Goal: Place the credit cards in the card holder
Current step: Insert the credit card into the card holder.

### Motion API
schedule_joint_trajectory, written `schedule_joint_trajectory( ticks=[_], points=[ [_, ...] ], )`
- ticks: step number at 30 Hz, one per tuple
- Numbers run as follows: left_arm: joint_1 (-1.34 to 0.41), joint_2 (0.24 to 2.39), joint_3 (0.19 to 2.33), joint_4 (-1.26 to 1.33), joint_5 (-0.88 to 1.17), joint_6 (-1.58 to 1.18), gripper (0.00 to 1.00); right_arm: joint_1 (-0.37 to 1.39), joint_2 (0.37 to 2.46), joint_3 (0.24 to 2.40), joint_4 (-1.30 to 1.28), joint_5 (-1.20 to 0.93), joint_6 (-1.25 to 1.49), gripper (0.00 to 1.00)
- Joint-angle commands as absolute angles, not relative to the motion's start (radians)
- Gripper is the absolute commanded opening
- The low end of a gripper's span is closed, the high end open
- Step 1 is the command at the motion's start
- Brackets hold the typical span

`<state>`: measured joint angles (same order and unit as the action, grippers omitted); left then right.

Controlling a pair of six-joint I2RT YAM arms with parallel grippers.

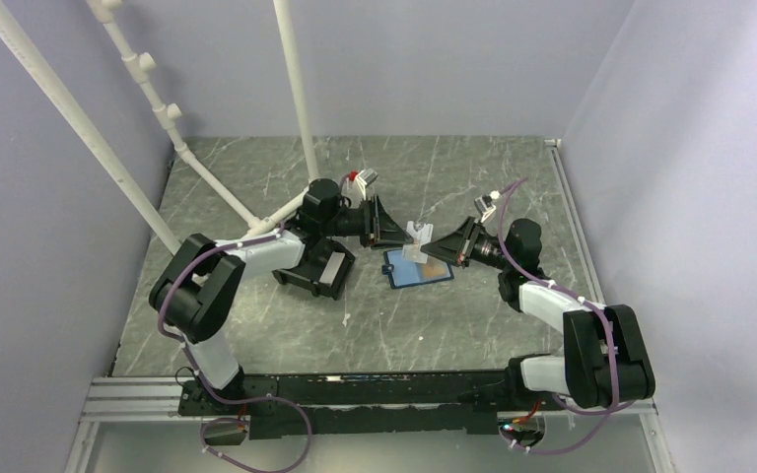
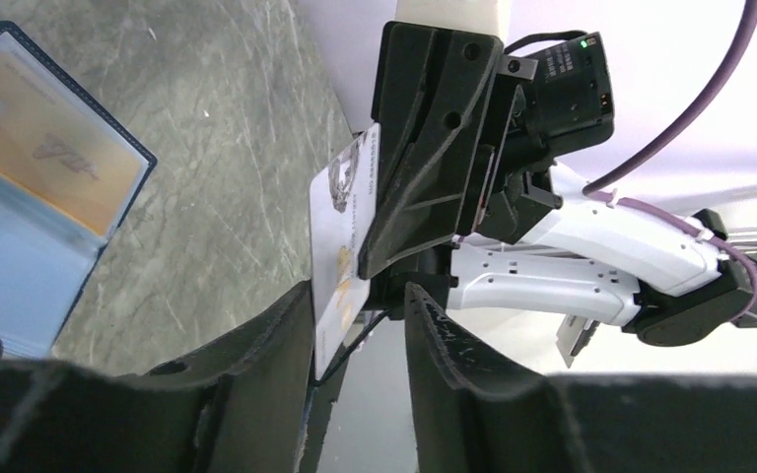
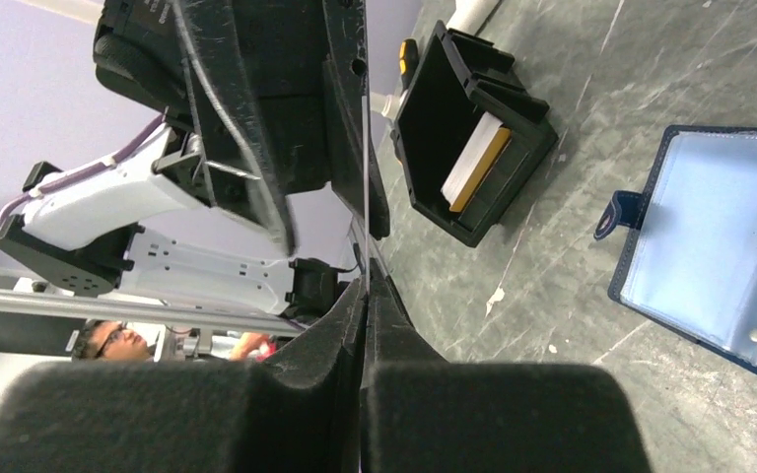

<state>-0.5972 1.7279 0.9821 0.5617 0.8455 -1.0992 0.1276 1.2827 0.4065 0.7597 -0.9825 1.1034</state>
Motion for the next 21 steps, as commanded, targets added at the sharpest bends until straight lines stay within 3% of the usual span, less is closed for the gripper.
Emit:
schedule_joint_trajectory(
  ticks=[1,6,10,11,14,16,21],
  points=[
    [-0.603,1.755,1.025,0.615,0.876,-1.116,0.32,0.123,1.27,0.44,0.771,-1.027,1.055,0.0],
    [-0.604,1.766,1.037,0.637,0.891,-1.113,0.23,0.123,1.284,0.446,0.804,-1.055,1.074,0.0],
    [-0.605,1.754,1.044,0.584,0.867,-1.074,0.01,0.123,1.299,0.511,0.581,-1.051,0.938,0.0],
    [-0.605,1.746,1.047,0.537,0.845,-1.043,0.0,0.121,1.3,0.546,0.449,-1.014,0.836,0.08],
    [-0.606,1.726,1.078,0.264,0.71,-0.919,0.0,0.118,1.319,0.699,-0.065,-0.68,0.536,0.6],
    [-0.606,1.735,1.092,0.146,0.643,-0.874,0.0,0.117,1.364,0.755,-0.176,-0.549,0.465,0.65],
    [-0.617,1.801,1.1,0.158,0.615,-0.901,0.0,0.175,1.45,0.821,-0.195,-0.362,0.437,0.64]
  ],
)
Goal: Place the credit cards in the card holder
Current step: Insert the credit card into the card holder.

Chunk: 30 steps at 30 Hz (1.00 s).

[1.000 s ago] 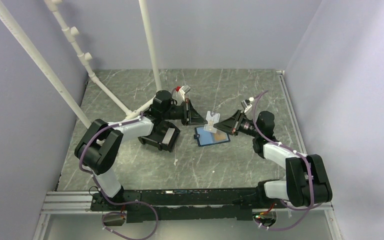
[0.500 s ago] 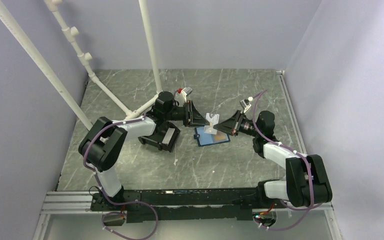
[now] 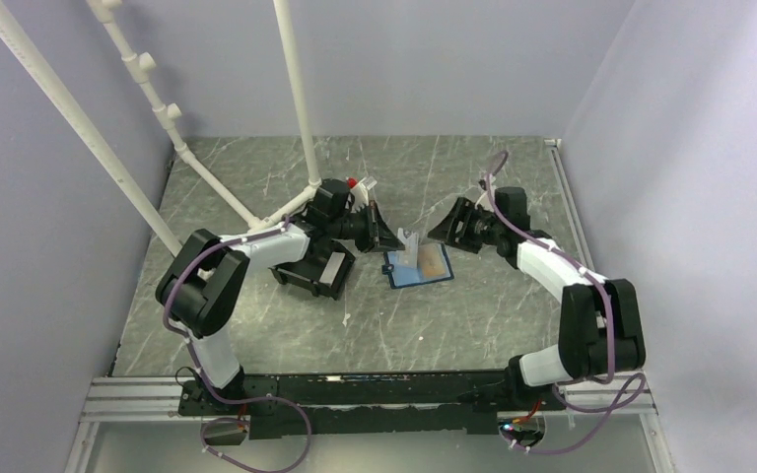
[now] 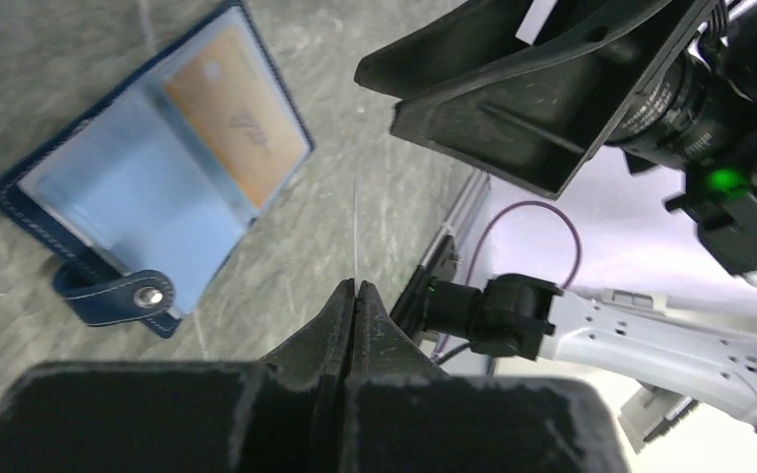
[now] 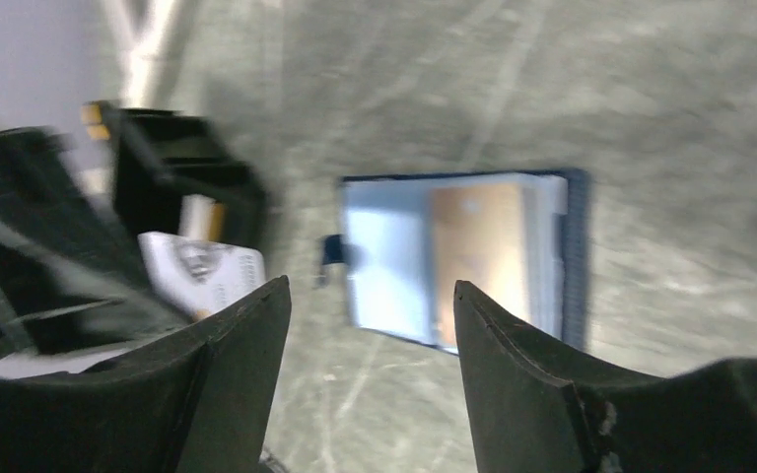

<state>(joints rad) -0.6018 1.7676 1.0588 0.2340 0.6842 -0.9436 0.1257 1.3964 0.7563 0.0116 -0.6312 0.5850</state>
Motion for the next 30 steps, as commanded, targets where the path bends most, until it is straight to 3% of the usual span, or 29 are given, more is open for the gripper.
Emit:
schedule_joint_trajectory(
  ticks=[1,3,7,13,23,30],
  points=[
    [-0.622,1.812,1.111,0.14,0.604,-0.899,0.0,0.212,1.462,0.848,-0.231,-0.273,0.416,0.67],
    [-0.636,1.831,1.132,0.108,0.575,-0.896,0.0,0.278,1.489,0.883,-0.279,-0.143,0.386,0.74],
    [-0.65,1.871,1.151,0.084,0.551,-0.915,0.0,0.297,1.517,0.878,-0.291,-0.055,0.375,0.74],
    [-0.65,1.914,1.147,0.092,0.539,-0.951,0.0,0.311,1.544,0.87,-0.27,-0.083,0.373,0.68],
    [-0.646,1.946,1.123,0.14,0.592,-1.001,0.0,0.333,1.601,0.88,-0.251,-0.097,0.374,0.7],
    [-0.64,1.947,1.115,0.138,0.616,-0.996,0.0,0.35,1.629,0.89,-0.26,-0.055,0.382,0.6]
  ],
)
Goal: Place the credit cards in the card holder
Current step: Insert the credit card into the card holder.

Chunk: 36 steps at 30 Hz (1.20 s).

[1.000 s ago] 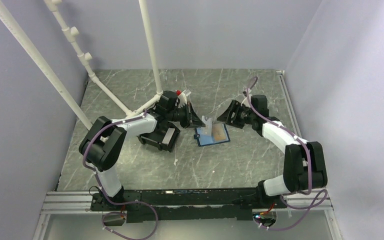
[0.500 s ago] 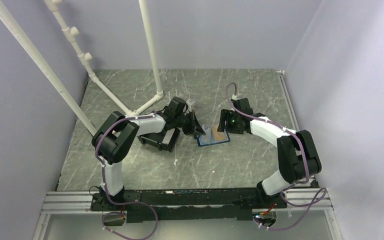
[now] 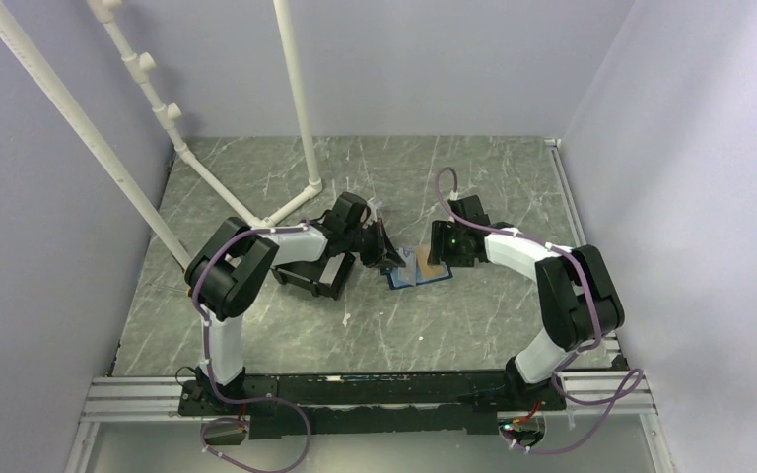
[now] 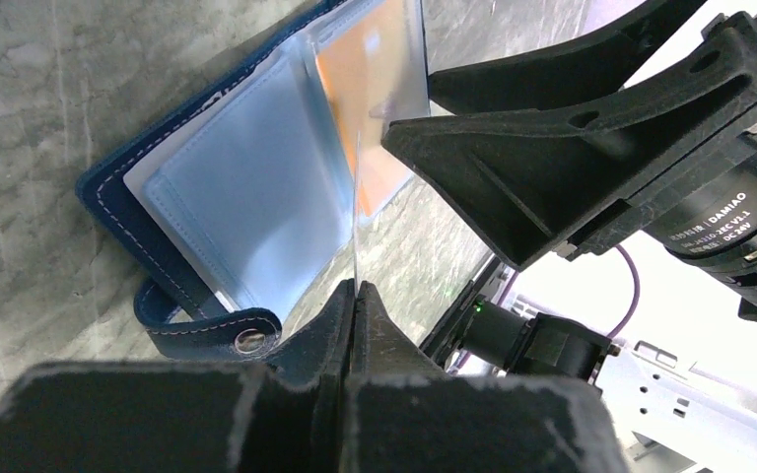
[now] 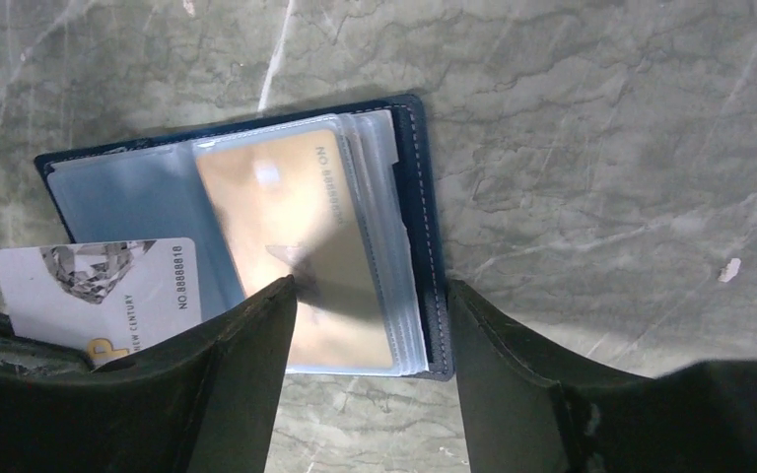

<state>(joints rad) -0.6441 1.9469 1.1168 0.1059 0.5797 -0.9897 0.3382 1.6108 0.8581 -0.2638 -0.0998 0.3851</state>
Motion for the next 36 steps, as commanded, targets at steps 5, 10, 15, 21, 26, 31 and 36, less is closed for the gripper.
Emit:
schedule_joint_trajectory(
  ticks=[5,10,15,21,26,31,36],
  points=[
    [-0.633,1.955,1.114,0.127,0.633,-0.997,0.0,0.352,1.64,0.89,-0.267,-0.05,0.39,0.5],
    [-0.624,1.957,1.109,0.118,0.646,-0.999,0.0,0.353,1.648,0.888,-0.265,-0.057,0.393,0.47],
    [-0.62,1.987,1.118,0.125,0.685,-1.016,0.0,0.354,1.652,0.89,-0.265,-0.063,0.393,0.43],
    [-0.61,2.004,1.109,0.15,0.714,-1.052,0.0,0.357,1.655,0.893,-0.266,-0.066,0.391,0.43],
    [-0.597,2.014,1.079,0.218,0.741,-1.088,0.0,0.36,1.657,0.896,-0.268,-0.066,0.39,0.43],
    [-0.591,2.029,1.092,0.221,0.747,-1.086,0.0,0.362,1.657,0.897,-0.27,-0.067,0.389,0.43],
    [-0.586,2.055,1.114,0.224,0.747,-1.079,0.0,0.368,1.665,0.903,-0.273,-0.074,0.388,0.43]
  ],
)
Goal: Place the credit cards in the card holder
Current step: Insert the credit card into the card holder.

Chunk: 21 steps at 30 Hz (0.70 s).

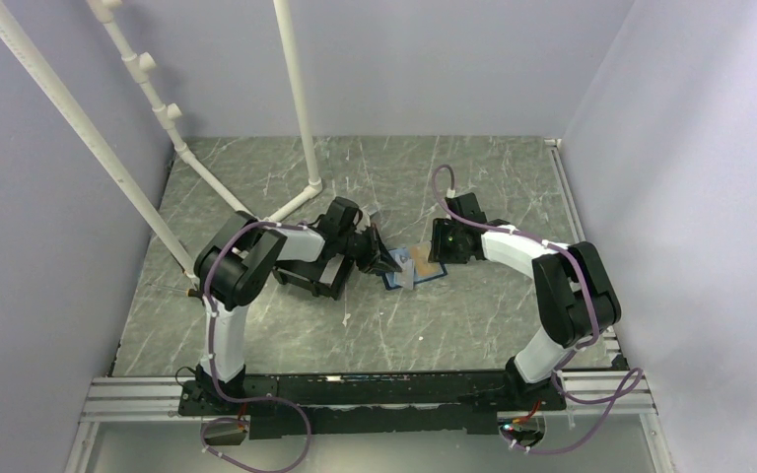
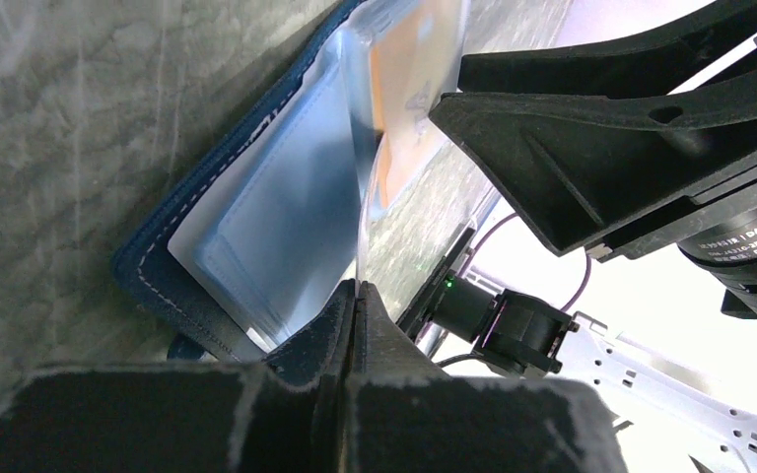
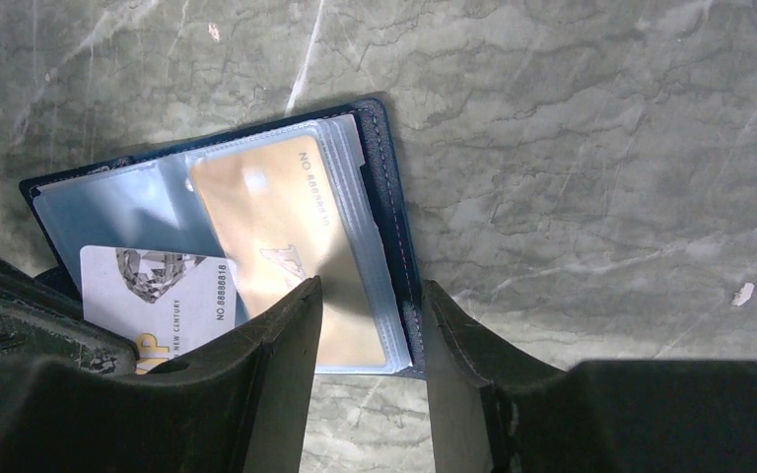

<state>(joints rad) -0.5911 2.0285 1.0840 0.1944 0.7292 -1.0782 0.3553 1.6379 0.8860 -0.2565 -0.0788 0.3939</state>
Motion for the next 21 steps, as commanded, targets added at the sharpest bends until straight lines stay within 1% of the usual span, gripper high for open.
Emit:
schedule_joint_trajectory(
  ticks=[1,21],
  points=[
    [-0.583,2.061,1.117,0.228,0.75,-1.08,0.0,0.369,1.666,0.904,-0.273,-0.076,0.388,0.43],
    [-0.609,2.085,1.234,0.093,0.562,-0.989,0.0,0.37,1.657,0.892,-0.284,-0.139,0.419,0.44]
  ],
)
